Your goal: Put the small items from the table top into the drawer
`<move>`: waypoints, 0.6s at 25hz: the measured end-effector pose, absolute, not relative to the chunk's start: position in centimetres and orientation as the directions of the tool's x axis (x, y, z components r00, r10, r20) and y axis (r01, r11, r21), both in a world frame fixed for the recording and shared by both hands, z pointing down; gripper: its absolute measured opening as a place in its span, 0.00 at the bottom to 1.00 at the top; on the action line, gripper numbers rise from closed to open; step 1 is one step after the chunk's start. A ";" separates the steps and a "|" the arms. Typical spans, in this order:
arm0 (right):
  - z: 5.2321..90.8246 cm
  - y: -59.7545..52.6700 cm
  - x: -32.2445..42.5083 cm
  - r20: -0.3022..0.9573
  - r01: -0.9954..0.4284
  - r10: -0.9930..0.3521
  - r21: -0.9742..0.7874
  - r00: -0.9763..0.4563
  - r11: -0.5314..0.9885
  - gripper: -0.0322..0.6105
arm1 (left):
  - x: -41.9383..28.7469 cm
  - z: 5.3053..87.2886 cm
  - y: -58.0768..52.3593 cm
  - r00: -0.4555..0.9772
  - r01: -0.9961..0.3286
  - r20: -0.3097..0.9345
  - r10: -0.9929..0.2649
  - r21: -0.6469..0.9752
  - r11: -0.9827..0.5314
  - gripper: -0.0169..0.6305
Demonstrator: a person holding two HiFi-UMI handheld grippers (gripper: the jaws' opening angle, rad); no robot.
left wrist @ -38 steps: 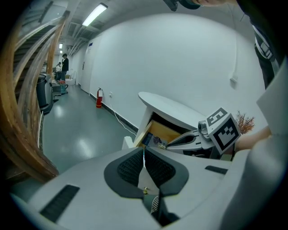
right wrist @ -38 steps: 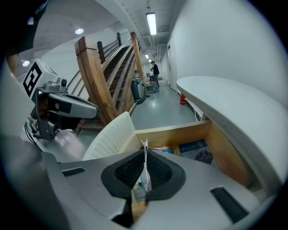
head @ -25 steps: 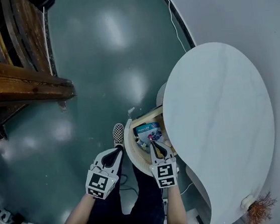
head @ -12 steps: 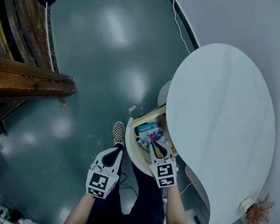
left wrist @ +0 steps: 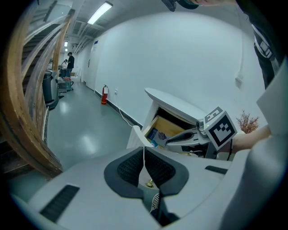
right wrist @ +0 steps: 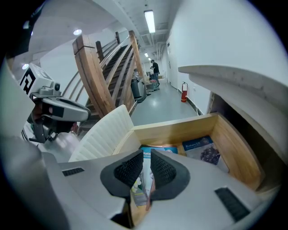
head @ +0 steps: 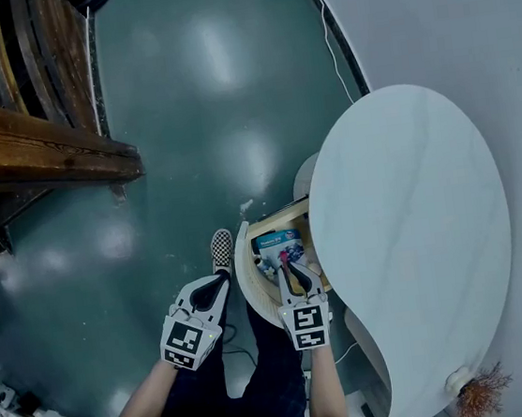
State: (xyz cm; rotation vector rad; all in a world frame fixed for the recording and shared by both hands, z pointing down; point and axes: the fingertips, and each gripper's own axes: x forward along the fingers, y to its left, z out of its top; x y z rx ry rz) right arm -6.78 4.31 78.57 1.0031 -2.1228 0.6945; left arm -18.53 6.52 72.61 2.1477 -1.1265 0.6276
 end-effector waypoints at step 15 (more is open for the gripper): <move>68.9 2.4 -7.4 0.693 -0.812 -0.531 -0.138 -0.488 0.567 0.11 | -16.9 64.5 2.9 0.560 -0.816 0.588 -0.584 0.268 -0.512 0.06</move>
